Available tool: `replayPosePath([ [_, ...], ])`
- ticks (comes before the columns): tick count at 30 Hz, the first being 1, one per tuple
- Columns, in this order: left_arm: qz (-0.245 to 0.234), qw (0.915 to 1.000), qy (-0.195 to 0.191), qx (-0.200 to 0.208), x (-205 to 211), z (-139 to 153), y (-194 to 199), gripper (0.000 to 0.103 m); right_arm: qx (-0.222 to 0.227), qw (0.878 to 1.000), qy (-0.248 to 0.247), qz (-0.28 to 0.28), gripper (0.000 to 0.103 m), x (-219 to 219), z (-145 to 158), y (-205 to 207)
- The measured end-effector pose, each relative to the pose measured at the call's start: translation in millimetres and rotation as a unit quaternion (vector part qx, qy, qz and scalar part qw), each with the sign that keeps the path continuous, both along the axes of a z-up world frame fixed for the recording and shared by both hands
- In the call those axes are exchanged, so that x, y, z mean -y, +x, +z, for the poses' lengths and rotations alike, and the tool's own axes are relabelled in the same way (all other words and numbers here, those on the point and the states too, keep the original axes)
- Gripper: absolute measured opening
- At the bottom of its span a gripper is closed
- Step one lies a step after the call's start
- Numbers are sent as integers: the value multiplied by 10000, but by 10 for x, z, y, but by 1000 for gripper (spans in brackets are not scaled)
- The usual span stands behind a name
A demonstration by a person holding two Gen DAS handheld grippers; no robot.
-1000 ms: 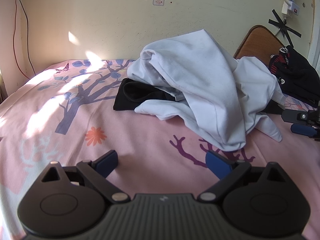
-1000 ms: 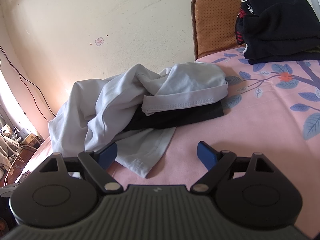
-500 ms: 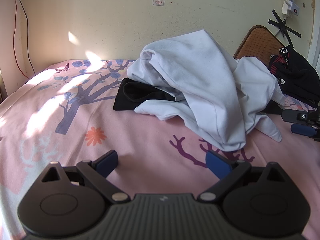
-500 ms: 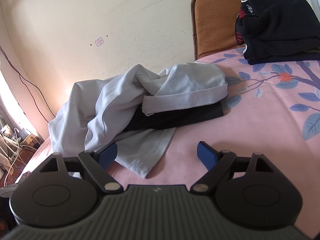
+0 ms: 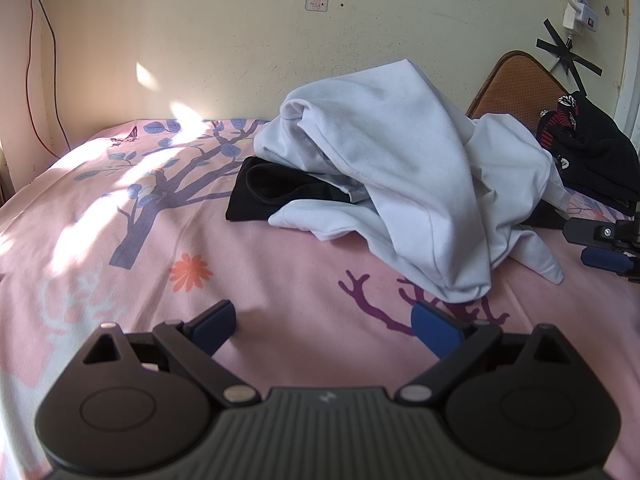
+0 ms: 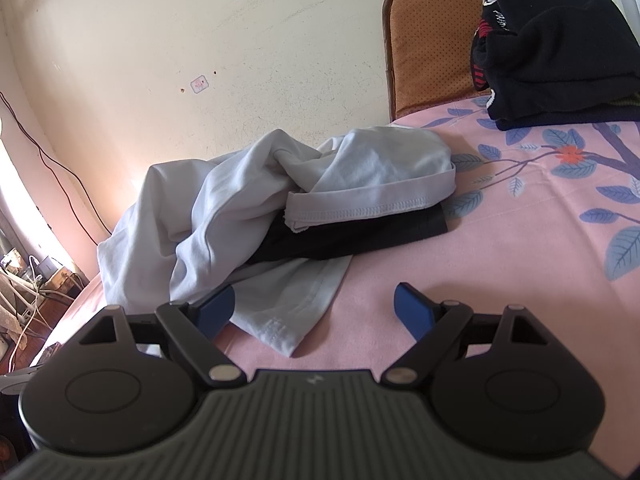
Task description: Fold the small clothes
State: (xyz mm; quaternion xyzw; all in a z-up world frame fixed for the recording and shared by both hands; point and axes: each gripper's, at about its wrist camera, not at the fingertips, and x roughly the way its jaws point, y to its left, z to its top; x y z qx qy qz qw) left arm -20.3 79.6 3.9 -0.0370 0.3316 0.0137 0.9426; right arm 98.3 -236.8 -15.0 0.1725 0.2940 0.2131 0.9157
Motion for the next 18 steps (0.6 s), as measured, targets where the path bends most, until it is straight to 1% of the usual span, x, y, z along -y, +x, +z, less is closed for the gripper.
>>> replayPosePath([
  [13,-37,10000,2,15,-1,2,-2,94,55,10000,23,-46,88,12,20,-6],
  [16,-72,10000,-26,38,-15,3,-7,91,67,10000,33,-62,88,13,18,-11],
  [18,-158,9997,-160,98,-48,9,-27,87,84,9999,55,-78,88,17,18,-17],
])
